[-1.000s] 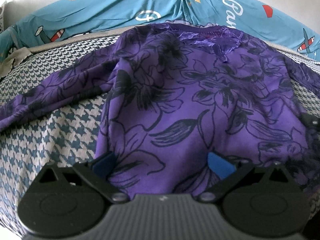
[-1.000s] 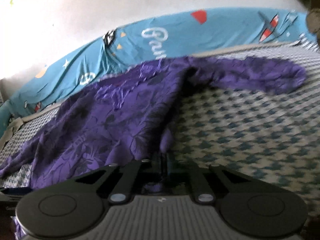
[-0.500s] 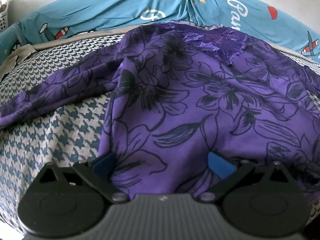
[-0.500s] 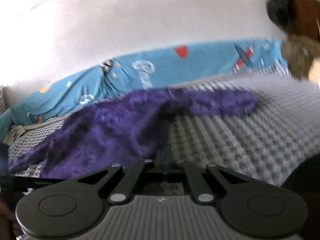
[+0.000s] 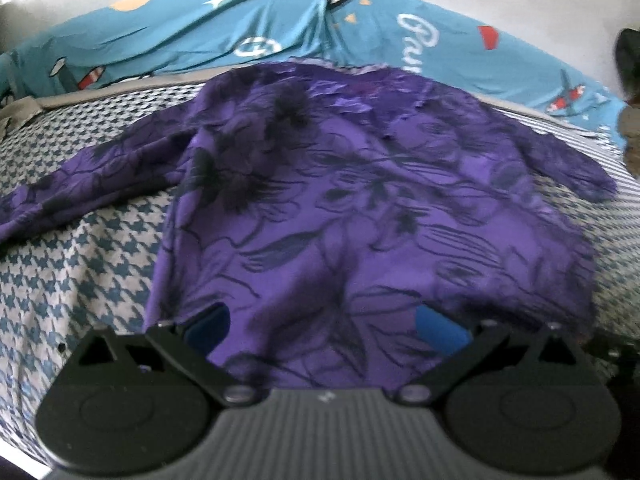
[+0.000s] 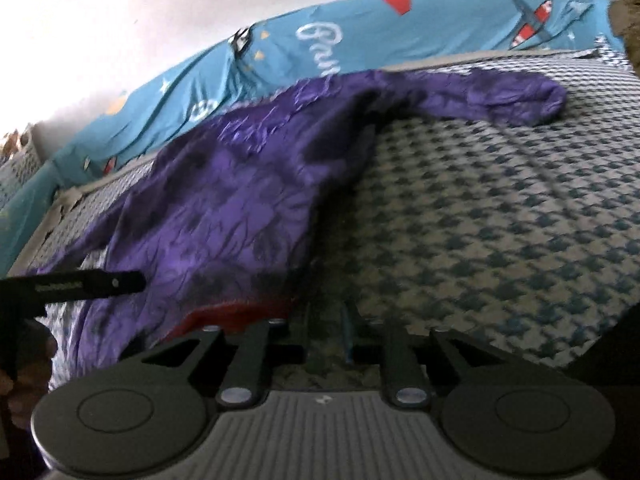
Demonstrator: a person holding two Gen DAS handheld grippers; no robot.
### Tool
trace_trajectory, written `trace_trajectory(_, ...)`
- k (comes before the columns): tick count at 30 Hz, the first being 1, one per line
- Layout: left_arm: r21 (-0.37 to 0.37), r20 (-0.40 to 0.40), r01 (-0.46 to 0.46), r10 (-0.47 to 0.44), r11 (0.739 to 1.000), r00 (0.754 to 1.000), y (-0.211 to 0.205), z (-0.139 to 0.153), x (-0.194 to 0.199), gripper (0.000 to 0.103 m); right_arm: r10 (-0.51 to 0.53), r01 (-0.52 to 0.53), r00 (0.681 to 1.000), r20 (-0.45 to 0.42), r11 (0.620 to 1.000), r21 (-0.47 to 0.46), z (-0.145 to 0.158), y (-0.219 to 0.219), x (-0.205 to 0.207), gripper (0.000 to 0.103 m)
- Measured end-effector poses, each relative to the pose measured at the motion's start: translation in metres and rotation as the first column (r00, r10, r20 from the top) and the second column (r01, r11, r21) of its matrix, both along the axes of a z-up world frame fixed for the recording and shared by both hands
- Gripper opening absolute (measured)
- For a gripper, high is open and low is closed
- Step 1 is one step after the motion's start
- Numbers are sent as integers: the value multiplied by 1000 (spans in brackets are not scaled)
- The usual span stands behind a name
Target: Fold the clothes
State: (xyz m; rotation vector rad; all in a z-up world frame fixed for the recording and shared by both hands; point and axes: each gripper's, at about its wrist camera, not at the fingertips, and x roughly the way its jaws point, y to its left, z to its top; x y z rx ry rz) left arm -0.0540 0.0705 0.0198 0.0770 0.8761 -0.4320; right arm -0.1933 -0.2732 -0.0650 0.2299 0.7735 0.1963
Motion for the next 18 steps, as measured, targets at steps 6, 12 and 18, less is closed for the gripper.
trace_trajectory(6, -14, 9, 52, -52, 999, 999, -3, 4, -12, 103, -19, 19, 999, 25, 1000, -2, -9, 8, 16, 18)
trace_trajectory(12, -16, -1, 5, -5, 1000, 1000, 5, 3, -8, 103, -27, 25, 997, 70, 999, 25, -7, 18, 39, 18)
trace_trajectory(18, -19, -4, -63, 63, 998, 998, 15, 2, -1, 103, 32, -44, 989, 146, 996, 79, 7, 41, 59, 18)
